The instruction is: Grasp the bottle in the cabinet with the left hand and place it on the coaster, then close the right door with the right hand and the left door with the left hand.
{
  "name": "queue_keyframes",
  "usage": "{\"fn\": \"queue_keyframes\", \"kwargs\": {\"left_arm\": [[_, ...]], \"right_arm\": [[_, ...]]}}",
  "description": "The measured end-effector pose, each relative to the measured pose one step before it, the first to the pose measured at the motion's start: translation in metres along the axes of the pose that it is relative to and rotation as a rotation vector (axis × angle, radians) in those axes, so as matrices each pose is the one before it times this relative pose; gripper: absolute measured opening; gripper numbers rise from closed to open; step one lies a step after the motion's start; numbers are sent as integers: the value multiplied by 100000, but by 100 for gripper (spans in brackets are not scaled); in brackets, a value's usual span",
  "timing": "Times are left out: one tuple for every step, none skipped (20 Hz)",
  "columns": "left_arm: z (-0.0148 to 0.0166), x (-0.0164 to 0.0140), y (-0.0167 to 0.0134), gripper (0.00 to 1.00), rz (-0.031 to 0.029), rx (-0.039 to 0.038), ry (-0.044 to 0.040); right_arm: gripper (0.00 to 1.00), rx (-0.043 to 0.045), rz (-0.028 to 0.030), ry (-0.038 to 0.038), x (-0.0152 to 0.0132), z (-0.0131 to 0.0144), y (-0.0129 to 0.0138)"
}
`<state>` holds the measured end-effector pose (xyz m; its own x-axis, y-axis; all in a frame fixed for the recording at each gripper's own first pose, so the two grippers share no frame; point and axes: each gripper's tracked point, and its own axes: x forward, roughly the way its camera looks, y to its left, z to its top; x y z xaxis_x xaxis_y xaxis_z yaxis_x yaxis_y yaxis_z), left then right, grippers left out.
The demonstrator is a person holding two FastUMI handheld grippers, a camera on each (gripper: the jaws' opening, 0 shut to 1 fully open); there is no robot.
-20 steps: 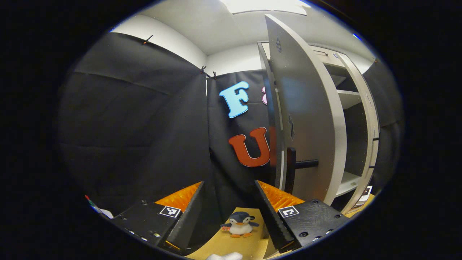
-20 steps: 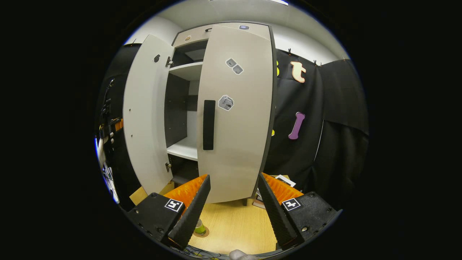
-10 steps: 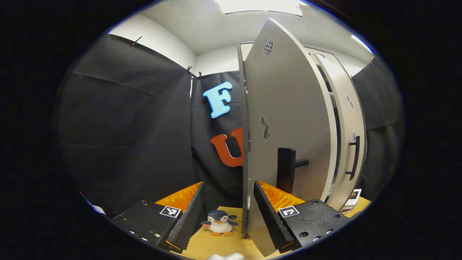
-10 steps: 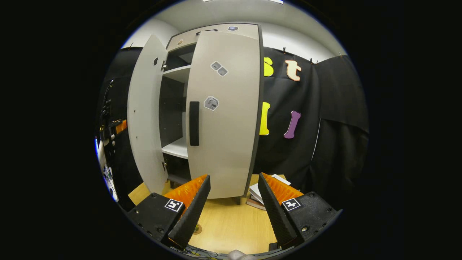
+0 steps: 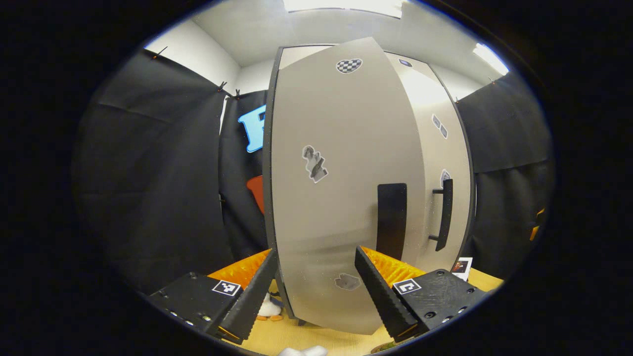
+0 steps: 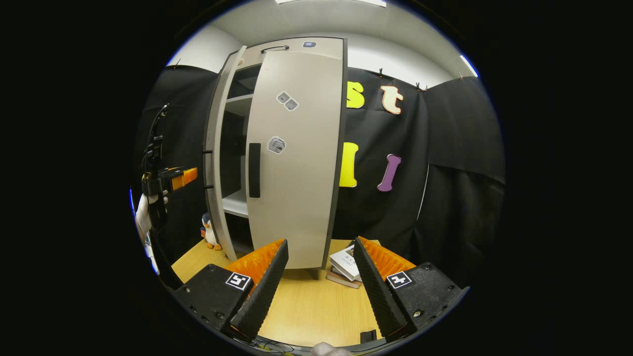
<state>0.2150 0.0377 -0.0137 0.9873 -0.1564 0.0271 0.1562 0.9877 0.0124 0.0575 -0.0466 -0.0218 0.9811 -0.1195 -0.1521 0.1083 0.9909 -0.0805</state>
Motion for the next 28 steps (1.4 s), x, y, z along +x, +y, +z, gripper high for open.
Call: {"fn": "queue_keyframes", "kwargs": {"left_arm": [[57,63,-156,96,-601,54,60],[29,-94,-205,96,-702,-199,66],[13,-125,1,96,2,-308,166],[-81,-236,82,96,833,370,488],[-63,-353,210,96,1005,601,159],[101,-502,-132,96,85,277,-112],[121,-561,-170,96,-646,-123,-424],[21,-595,-67,96,-775,-71,-65],[83,-616,14,95,-247,114,-48],[121,-585,-69,96,-265,153,-251],[54,-663,-97,96,-399,146,-178],[12,-716,70,96,254,269,-480],[192,-709,237,96,1028,253,-918],[-113,-804,102,96,1275,274,-248],[-274,-775,-228,96,-142,-72,163],[-215,-918,-311,96,-258,-702,142],[-32,-876,-291,96,-406,-433,-76],[-92,-933,-239,96,-408,419,366],[-200,-903,43,96,419,1004,1127],[87,-1003,11,96,768,1116,320],[346,-1013,30,96,1152,330,-269],[364,-842,-267,96,554,-400,-339],[319,-1132,-555,96,520,-559,-454],[388,-978,-553,96,656,-308,-138],[374,-889,-489,96,696,-303,-233],[314,-865,-741,96,462,-650,2],[220,-1025,-879,96,-191,-625,210],[158,-1068,-879,95,-327,-164,218]], "right_arm": [[82,543,-244,377,-106,-124,-136],[82,679,-250,415,-65,-103,-77],[82,893,19,-1,-97,-1,87],[82,615,359,2,-22,9,313],[82,335,408,-251,-106,67,269],[82,-16,453,-401,-42,65,279],[82,-277,394,-461,-41,153,325],[82,-382,466,-561,-19,129,400],[82,-105,475,-632,-11,223,425],[82,211,560,-699,-66,114,445],[82,494,429,-969,-106,269,434],[82,799,-155,-1392,-67,299,267],[82,975,-687,-1527,-174,311,246],[82,967,-486,-1375,-202,107,260],[82,769,-294,-1003,-144,72,304],[82,810,-30,-873,-253,17,201],[82,1072,506,-665,-218,27,257],[82,1120,979,1,-279,-48,316],[82,919,1231,281,-415,-64,180],[82,448,1226,-118,-508,54,18],[82,-183,735,-597,-588,198,-194],[82,-315,347,-532,-663,239,-422],[82,-150,704,-295,-721,196,-405],[82,-2,1222,157,-720,17,-279],[82,-34,1534,226,-933,76,-274],[82,-81,807,-165,-1051,16,-474],[82,-344,719,-84,-1137,152,-558],[82,-617,406,235,-1088,-68,-542]]}}
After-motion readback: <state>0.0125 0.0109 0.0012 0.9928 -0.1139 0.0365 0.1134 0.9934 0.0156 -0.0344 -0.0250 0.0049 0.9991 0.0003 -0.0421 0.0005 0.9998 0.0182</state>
